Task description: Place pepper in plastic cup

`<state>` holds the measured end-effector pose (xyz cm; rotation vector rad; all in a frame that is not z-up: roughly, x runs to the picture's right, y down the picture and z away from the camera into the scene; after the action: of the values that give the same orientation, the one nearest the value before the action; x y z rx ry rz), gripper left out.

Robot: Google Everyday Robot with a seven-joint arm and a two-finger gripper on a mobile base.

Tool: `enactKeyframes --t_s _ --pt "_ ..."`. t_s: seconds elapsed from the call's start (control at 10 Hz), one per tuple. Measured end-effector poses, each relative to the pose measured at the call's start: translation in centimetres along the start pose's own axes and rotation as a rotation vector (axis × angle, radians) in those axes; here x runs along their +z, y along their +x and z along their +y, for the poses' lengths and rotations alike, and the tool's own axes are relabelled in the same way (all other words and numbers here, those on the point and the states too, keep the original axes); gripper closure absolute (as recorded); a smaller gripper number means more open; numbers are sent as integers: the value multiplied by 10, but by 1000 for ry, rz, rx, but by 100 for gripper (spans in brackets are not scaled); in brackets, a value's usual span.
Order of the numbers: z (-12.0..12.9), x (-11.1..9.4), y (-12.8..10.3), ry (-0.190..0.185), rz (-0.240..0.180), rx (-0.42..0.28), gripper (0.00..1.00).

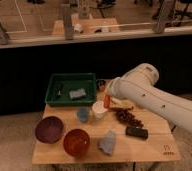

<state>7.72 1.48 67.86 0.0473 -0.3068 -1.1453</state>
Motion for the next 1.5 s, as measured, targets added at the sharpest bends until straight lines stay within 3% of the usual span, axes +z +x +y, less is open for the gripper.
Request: enactKeyframes --t_s 0.6,1.1,1.5 --pt "-70 15 -10 151 -3 -193 100" --pt "-104 30 -26 273 -42 -253 100" --pt "-118 81 -56 447 -42 -306 100"
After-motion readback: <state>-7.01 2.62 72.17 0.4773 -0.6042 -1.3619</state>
